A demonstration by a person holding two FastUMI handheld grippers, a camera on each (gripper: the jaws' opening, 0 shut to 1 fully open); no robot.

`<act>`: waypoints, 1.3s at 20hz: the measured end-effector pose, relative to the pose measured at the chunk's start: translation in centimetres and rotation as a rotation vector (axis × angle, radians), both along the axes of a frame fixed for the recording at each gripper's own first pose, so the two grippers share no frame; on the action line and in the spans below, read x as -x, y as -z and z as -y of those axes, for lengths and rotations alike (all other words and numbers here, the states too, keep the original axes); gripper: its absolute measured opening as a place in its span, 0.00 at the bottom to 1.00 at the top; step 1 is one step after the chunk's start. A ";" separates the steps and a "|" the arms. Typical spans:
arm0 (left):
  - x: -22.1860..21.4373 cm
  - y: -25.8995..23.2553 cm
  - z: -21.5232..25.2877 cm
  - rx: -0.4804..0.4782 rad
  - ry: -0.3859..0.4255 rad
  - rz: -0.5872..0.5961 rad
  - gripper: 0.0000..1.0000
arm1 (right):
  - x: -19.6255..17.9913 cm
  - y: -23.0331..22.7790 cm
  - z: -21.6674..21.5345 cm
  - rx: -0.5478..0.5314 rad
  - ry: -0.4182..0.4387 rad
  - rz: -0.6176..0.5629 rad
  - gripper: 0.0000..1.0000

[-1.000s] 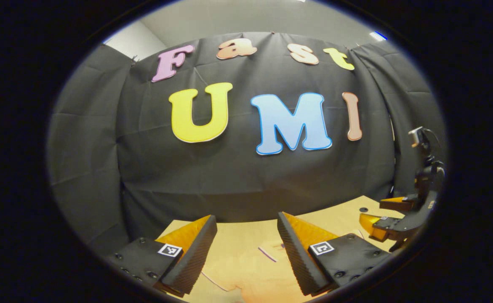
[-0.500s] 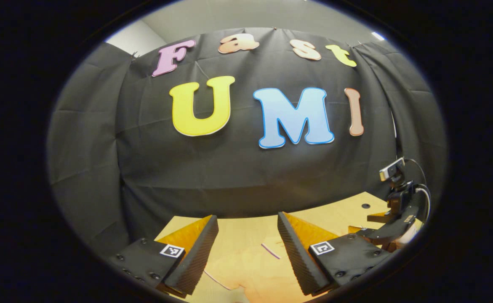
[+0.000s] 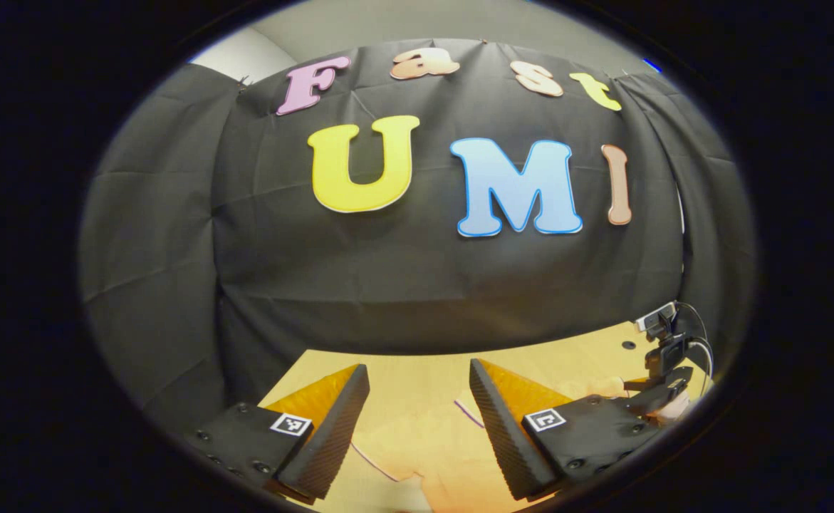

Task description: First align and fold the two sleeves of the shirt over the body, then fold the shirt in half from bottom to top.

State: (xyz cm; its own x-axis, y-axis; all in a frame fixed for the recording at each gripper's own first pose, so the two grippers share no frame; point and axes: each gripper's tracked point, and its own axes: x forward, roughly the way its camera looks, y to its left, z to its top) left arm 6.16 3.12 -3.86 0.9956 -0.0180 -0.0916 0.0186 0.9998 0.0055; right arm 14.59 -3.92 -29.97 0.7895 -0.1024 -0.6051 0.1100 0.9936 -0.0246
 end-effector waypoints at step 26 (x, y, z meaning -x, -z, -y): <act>1.4 2.7 -1.5 0.011 -0.051 -0.039 0.94 | -0.4 2.2 -1.7 -0.166 0.004 0.018 0.09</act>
State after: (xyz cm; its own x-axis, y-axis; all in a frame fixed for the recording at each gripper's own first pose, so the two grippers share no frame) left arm 4.76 4.62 -6.52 0.9910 0.0315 -0.1302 -0.0324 0.9995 -0.0048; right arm 14.99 -2.26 -32.20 0.8003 -0.0054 -0.5996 0.1127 0.9835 0.1416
